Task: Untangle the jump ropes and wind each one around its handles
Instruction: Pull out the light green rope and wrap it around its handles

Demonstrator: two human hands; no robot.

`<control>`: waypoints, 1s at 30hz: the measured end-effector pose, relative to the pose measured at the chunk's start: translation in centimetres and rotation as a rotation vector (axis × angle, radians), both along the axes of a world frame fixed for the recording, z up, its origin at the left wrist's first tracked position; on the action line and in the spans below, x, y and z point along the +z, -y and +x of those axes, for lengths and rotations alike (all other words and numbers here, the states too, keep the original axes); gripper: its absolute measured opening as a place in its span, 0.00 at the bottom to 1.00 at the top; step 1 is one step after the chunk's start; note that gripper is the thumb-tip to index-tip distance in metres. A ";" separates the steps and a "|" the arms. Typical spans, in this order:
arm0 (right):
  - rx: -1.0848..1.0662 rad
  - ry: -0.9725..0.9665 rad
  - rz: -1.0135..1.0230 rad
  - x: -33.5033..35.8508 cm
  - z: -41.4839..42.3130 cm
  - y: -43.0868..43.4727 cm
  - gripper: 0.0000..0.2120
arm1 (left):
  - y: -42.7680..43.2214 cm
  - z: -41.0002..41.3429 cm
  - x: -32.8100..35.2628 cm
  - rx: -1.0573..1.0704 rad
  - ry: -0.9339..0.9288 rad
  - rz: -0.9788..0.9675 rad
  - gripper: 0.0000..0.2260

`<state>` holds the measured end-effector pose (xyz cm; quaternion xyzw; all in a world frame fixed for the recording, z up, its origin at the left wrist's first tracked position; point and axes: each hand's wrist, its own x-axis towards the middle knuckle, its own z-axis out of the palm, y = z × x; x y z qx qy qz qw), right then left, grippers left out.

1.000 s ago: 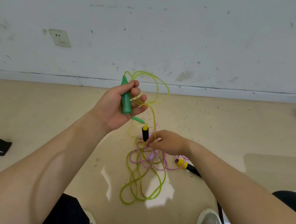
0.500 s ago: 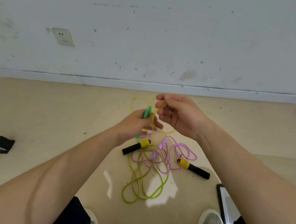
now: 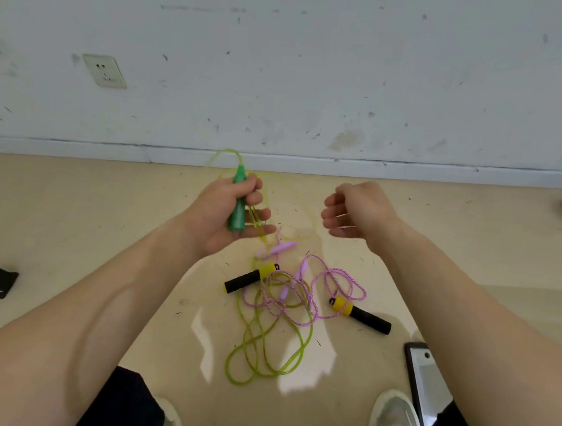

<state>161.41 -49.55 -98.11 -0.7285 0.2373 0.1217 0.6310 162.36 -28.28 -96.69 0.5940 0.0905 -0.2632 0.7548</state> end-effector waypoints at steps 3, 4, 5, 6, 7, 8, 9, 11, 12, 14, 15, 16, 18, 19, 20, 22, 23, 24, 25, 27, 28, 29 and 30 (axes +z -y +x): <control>0.250 -0.068 -0.122 -1.4 -1.0 -1.3 0.13 | -0.1 0.3 1.0 0.090 -0.038 -0.135 0.11; 0.373 -0.083 -0.146 -2.1 -1.5 -2.0 0.15 | -0.1 0.3 1.2 0.106 -0.051 -0.172 0.10; 0.499 -0.081 -0.177 -2.8 -1.9 -2.7 0.19 | -0.1 0.2 1.4 0.117 -0.063 -0.208 0.10; 0.609 -0.073 -0.207 -3.8 -2.4 -3.5 0.22 | 0.0 0.2 1.6 0.124 -0.073 -0.242 0.10; 0.700 -0.067 -0.229 -4.6 -2.7 -4.1 0.23 | -0.1 0.2 1.8 0.129 -0.083 -0.273 0.10; 0.768 -0.064 -0.253 -5.6 -2.9 -4.6 0.20 | -0.1 0.2 1.9 0.138 -0.091 -0.300 0.10; 0.812 -0.067 -0.284 -6.6 -3.0 -4.9 0.15 | -0.2 0.3 2.0 0.151 -0.092 -0.316 0.11; 0.848 -0.075 -0.337 -7.4 -3.3 -5.1 0.06 | -0.5 0.6 2.1 0.197 -0.086 -0.320 0.10; 0.843 -0.089 -0.334 -7.5 -3.4 -5.0 0.07 | -0.8 0.8 2.0 0.232 -0.086 -0.317 0.10; 0.824 -0.143 -0.276 -7.4 -3.5 -4.6 0.09 | -1.5 1.4 1.6 0.314 -0.079 -0.309 0.10; 0.819 -0.169 -0.256 -7.0 -3.5 -4.4 0.10 | -1.9 1.7 1.4 0.347 -0.059 -0.280 0.09; 0.796 -0.181 -0.229 -6.6 -3.4 -4.1 0.10 | -2.3 2.1 1.1 0.364 -0.021 -0.209 0.08; 0.702 -0.151 -0.141 -5.4 -3.0 -3.7 0.10 | -3.0 2.6 0.2 0.331 0.067 0.045 0.05; 0.642 -0.119 -0.083 -4.7 -2.7 -3.6 0.10 | -3.2 2.7 -0.3 0.288 0.097 0.173 0.05; 0.582 -0.082 -0.021 -3.9 -2.4 -3.6 0.10 | -3.1 2.6 -0.9 0.232 0.120 0.269 0.04; 0.467 -0.008 0.127 -2.1 -1.8 -3.7 0.10 | -2.6 2.0 -2.2 0.113 0.175 0.399 0.04; 0.414 0.027 0.209 -1.3 -1.5 -3.7 0.10 | -2.1 1.5 -2.7 0.057 0.199 0.435 0.04; 0.360 0.057 0.297 -0.6 -1.2 -3.8 0.11 | -1.6 1.2 -3.2 0.000 0.206 0.440 0.05; 0.304 0.084 0.383 0.1 -1.1 -3.7 0.11 | -1.0 0.7 -3.6 -0.062 0.190 0.416 0.05; 0.196 0.133 0.516 1.1 -0.8 -3.5 0.11 | 0.2 -0.3 -3.9 -0.192 0.103 0.319 0.05; 0.138 0.153 0.562 1.3 -0.6 -3.3 0.12 | 0.6 -0.8 -3.9 -0.247 0.050 0.270 0.05; 0.075 0.170 0.597 1.4 -0.4 -3.0 0.12 | 1.0 -1.3 -3.8 -0.288 0.007 0.231 0.06; 0.006 0.184 0.622 1.5 -0.2 -2.6 0.11 | 1.2 -1.6 -3.7 -0.315 -0.020 0.205 0.07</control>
